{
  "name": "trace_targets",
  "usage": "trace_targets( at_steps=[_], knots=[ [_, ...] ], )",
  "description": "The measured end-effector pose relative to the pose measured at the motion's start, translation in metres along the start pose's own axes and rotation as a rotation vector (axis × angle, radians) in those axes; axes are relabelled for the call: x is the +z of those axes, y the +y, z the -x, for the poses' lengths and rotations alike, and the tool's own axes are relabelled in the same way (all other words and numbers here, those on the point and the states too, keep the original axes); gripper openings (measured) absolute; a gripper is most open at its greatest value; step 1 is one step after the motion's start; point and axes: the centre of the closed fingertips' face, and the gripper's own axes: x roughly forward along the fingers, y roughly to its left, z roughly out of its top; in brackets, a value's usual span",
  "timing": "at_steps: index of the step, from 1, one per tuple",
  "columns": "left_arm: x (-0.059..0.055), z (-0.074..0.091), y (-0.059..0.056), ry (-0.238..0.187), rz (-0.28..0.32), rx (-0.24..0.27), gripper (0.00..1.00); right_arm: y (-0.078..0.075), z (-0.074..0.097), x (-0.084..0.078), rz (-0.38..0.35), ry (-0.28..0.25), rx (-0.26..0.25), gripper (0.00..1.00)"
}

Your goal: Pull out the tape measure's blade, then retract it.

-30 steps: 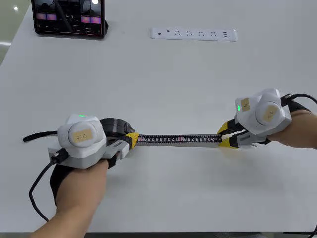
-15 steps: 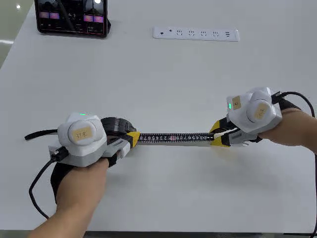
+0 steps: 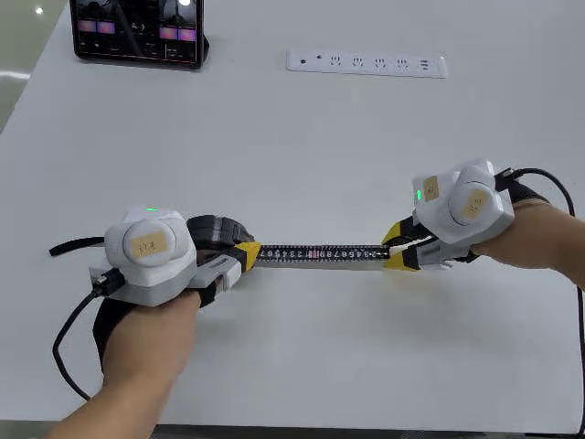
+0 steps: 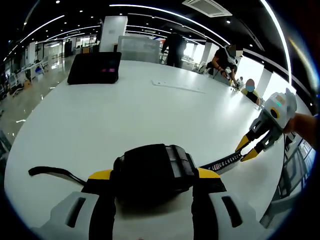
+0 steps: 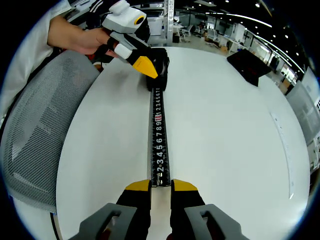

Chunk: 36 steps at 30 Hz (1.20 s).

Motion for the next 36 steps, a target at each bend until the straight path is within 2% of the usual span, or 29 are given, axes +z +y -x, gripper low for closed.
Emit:
trace_targets(
  at_steps=[36],
  knots=[
    [0.000, -0.001, 0.002, -0.007, 0.010, -0.019, 0.57, -0.001, -0.026, 0.044, -0.006, -0.084, 0.032, 0.10]
  ],
)
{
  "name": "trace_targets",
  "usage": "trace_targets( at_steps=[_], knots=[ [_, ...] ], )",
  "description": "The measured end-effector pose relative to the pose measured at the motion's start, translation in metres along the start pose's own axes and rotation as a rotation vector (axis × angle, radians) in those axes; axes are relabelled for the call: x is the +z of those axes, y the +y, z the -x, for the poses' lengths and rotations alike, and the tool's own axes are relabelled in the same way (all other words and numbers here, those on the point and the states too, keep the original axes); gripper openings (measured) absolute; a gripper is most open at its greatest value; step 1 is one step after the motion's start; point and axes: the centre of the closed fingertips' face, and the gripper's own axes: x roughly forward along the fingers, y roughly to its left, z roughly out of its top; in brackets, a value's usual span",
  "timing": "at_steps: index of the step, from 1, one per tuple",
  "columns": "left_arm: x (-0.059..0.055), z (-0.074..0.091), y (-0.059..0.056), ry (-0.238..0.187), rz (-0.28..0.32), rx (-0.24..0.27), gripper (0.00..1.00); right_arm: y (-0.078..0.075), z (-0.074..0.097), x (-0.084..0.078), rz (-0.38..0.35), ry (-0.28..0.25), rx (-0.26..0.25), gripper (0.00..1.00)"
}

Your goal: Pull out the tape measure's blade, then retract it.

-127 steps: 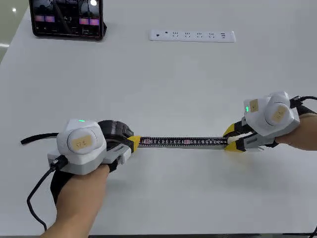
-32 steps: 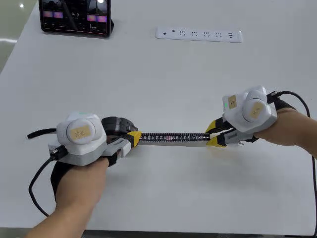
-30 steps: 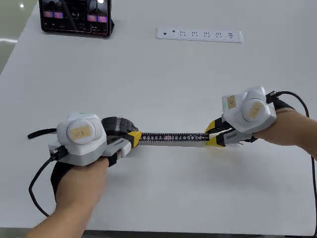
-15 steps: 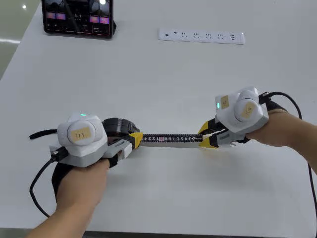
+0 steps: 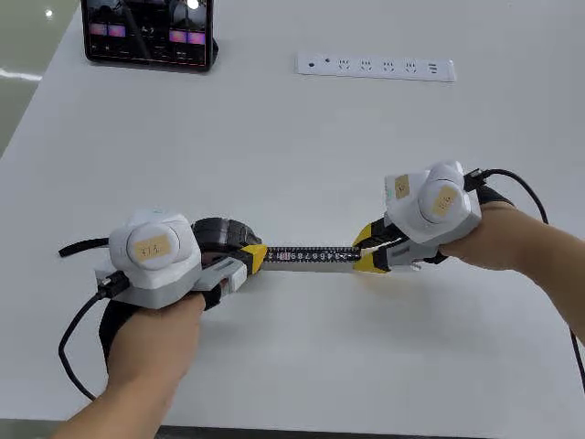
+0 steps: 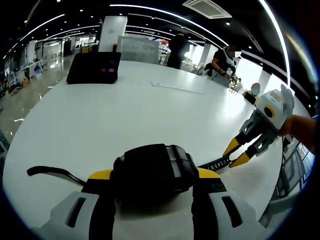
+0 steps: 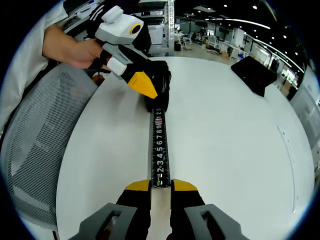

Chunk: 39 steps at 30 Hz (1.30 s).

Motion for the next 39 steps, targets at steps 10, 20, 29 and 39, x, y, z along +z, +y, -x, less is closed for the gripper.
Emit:
trace_targets(
  at_steps=[10, 20, 29, 39],
  knots=[
    [0.000, 0.001, 0.000, 0.000, 0.004, -0.002, 0.57, 0.001, -0.008, 0.014, 0.006, -0.016, 0.009, 0.10],
    [0.000, 0.001, 0.000, 0.000, 0.009, -0.003, 0.57, -0.002, -0.015, 0.021, 0.014, -0.023, 0.021, 0.10],
    [0.000, 0.000, 0.000, 0.000, 0.012, -0.004, 0.57, -0.002, -0.021, 0.027, 0.013, -0.037, 0.028, 0.10],
    [0.001, 0.001, 0.000, -0.001, 0.014, -0.005, 0.57, 0.000, -0.027, 0.036, 0.011, -0.049, 0.036, 0.10]
  ],
)
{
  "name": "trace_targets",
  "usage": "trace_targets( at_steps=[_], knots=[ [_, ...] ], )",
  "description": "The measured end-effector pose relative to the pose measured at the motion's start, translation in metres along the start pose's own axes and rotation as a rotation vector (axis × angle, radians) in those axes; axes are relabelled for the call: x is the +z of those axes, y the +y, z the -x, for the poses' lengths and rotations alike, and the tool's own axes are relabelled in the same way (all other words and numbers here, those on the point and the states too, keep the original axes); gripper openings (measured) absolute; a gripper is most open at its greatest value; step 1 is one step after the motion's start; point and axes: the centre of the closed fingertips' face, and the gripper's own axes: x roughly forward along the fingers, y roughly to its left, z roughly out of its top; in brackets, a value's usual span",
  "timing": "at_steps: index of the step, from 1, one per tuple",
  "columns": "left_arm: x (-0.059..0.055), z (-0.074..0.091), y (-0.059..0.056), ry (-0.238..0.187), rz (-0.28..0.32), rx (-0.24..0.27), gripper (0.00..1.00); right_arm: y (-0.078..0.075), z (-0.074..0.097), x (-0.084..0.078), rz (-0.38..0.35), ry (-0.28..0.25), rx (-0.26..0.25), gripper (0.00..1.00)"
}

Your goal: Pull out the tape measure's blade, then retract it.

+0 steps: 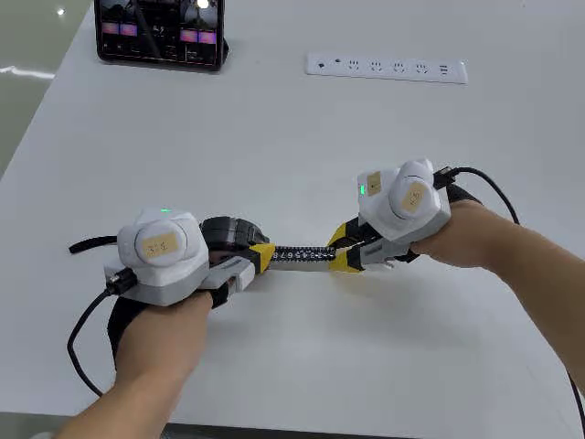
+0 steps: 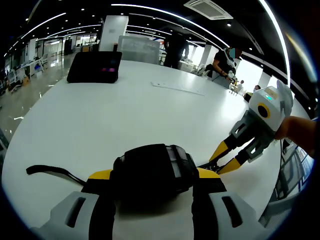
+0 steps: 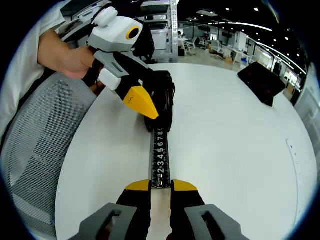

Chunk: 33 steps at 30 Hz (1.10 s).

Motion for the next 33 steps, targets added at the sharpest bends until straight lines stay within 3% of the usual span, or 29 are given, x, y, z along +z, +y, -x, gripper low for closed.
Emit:
trace_targets(
  at_steps=[33],
  knots=[
    [-0.001, -0.001, 0.001, 0.001, 0.000, 0.000, 0.57, 0.001, -0.025, 0.027, -0.008, -0.049, 0.007, 0.11]
  ],
)
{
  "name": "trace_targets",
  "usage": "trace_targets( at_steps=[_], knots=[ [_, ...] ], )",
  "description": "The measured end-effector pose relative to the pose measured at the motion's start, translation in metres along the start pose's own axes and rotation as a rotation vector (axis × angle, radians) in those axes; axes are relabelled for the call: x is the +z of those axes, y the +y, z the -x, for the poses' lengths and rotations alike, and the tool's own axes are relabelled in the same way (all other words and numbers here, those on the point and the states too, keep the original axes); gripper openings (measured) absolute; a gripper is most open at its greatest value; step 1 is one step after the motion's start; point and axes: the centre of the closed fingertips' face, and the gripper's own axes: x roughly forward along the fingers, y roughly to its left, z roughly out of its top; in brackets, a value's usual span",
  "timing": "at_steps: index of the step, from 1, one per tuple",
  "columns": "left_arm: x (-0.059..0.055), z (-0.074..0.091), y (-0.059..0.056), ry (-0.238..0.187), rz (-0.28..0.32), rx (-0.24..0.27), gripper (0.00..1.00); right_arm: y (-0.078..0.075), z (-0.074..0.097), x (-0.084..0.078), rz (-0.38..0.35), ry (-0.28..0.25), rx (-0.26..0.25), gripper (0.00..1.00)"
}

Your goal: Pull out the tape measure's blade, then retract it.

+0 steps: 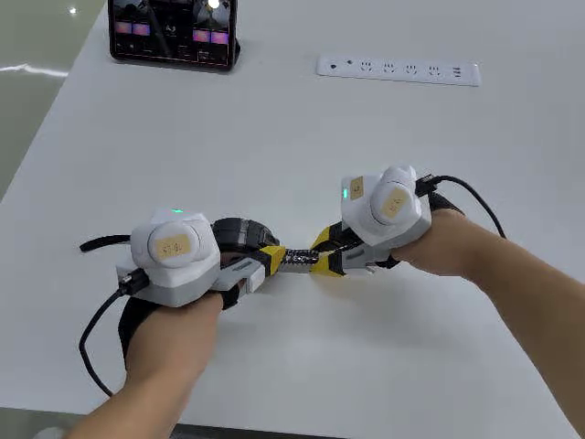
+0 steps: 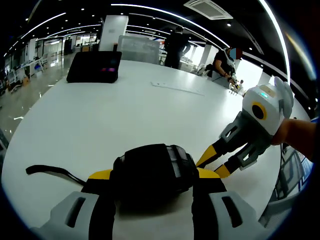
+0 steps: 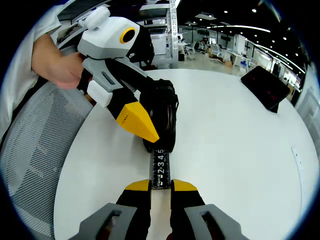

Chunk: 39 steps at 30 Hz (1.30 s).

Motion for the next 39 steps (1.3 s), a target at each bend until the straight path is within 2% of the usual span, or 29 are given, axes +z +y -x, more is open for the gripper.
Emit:
trace_targets(
  at_steps=[39],
  knots=[
    [0.001, 0.000, 0.001, -0.002, 0.012, 0.002, 0.58, -0.001, -0.021, 0.027, 0.012, -0.045, 0.006, 0.11]
  ],
)
